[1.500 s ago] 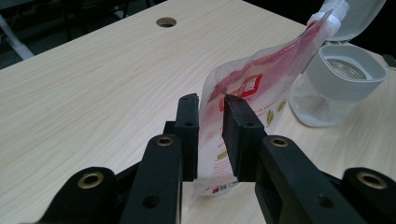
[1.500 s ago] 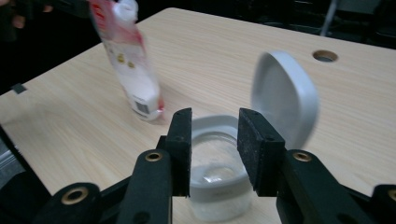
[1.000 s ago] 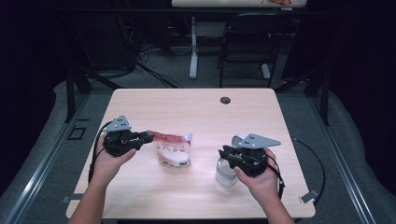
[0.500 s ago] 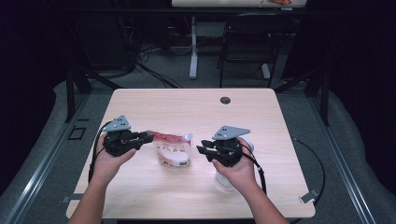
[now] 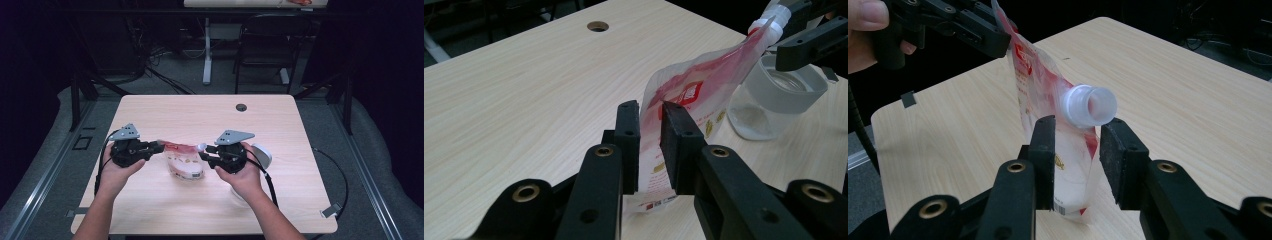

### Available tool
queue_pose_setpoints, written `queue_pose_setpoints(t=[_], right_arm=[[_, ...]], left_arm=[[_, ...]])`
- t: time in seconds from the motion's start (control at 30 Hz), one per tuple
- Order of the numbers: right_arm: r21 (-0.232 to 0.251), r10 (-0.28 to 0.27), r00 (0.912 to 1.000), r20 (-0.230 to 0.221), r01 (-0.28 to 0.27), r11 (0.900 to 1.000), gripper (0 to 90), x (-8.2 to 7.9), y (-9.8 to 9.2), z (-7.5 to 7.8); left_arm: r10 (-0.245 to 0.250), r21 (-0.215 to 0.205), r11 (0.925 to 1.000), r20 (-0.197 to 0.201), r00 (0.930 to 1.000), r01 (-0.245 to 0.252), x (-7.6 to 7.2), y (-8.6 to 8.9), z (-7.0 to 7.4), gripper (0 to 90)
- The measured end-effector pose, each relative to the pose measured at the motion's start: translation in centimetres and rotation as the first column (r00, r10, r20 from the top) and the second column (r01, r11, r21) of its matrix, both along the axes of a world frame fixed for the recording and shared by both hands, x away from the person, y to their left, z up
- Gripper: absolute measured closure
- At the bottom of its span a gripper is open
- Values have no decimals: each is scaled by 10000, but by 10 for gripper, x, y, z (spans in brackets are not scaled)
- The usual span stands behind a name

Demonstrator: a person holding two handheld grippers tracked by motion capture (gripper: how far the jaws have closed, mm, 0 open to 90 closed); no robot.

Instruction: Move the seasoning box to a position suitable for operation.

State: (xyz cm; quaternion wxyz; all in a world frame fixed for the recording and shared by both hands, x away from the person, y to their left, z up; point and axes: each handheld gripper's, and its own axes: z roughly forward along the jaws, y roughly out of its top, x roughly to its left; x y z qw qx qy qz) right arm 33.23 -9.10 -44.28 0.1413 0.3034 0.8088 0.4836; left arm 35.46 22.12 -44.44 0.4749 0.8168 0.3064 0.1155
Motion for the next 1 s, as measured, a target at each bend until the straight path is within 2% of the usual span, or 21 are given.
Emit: queue_pose_setpoints(t=[0.3,0.47,0.7,1.0], right_arm=[[58,-134,9999,-53,135,9999,707,0,1,0],[60,-188,9998,-116,189,9998,707,0,-1,1],[108,-188,9997,-184,190,9998,707,-6,-11,2],[-84,-295,9994,-183,294,9995,703,-16,-28,6]], left_arm=[[-17,67,10000,23,10000,17,-1,-1,1,830],[-117,46,9999,102,9999,117,-4,-3,3,900],[-518,192,9985,100,9986,516,-7,-12,5,900],[-943,-55,9955,41,9955,943,-13,-27,6,898]])
